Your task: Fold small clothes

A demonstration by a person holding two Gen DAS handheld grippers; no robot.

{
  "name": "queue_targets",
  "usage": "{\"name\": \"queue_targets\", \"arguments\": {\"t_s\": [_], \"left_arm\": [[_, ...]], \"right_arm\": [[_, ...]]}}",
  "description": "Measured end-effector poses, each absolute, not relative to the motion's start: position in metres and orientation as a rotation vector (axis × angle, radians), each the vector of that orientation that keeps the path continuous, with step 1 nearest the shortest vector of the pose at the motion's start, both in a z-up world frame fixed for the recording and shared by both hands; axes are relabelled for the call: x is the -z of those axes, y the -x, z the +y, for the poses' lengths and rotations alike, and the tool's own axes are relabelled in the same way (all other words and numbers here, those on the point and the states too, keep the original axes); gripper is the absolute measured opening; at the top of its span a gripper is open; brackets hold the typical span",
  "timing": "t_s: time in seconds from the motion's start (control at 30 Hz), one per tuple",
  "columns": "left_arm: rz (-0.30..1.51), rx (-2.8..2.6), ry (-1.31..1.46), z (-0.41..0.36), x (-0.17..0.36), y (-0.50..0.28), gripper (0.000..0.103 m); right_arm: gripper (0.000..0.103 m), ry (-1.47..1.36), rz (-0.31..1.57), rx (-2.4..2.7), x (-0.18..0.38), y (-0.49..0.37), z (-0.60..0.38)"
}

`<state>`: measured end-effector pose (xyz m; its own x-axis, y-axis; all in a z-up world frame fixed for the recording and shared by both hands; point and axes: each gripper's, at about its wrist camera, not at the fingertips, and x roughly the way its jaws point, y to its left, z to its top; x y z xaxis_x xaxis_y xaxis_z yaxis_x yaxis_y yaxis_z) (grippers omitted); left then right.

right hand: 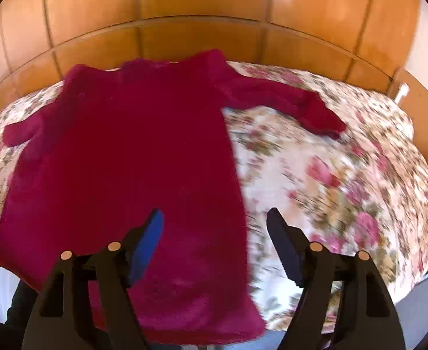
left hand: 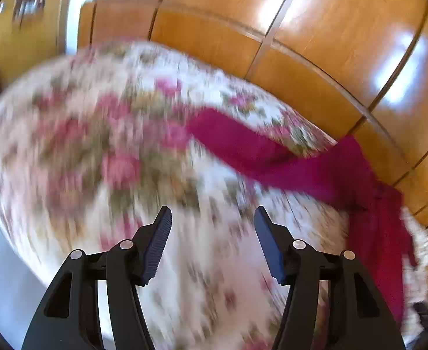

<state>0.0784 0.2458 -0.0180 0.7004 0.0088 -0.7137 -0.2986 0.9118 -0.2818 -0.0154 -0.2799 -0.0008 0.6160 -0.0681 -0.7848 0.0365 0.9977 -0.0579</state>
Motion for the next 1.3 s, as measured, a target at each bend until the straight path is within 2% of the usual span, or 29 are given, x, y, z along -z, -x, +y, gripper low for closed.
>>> {"name": "queue_targets", "arguments": {"t_s": [0.3,0.43,0.47,0.5,0.57,0.6,1.03,1.13,1.3], "left_arm": [[0.799,0.013,-0.169,0.190,0.038,-0.139,0.057],[0.826,0.060,-0.280,0.172,0.057,-0.163,0.057],[0.848,0.077,-0.286,0.171,0.063,-0.171,0.045],[0.887,0.087,-0.287,0.169,0.070,-0.182,0.020],[0.929,0.073,-0.287,0.171,0.076,-0.191,0.006],[0.929,0.081,-0.247,0.177,0.072,-0.192,0.004],[0.880,0.095,0.270,0.287,-0.068,-0.165,0.003],[0.933,0.045,0.312,0.310,-0.072,-0.187,0.003],[1.023,-0.130,0.332,0.349,-0.042,-0.234,0.005]], "right_arm": [[0.076,0.036,0.992,-0.082,0.029,-0.013,-0.212],[0.076,0.045,1.023,-0.098,0.043,-0.035,-0.203],[0.076,0.041,1.025,-0.099,0.045,-0.040,-0.200],[0.076,0.036,1.026,-0.101,0.044,-0.043,-0.199],[0.076,0.030,1.023,-0.098,0.044,-0.047,-0.197],[0.076,0.027,1.022,-0.098,0.044,-0.048,-0.197],[0.076,0.008,1.005,-0.170,0.053,-0.075,-0.174],[0.076,-0.003,0.996,-0.186,0.055,-0.076,-0.168],[0.076,-0.004,0.989,-0.197,0.055,-0.077,-0.161]]}}
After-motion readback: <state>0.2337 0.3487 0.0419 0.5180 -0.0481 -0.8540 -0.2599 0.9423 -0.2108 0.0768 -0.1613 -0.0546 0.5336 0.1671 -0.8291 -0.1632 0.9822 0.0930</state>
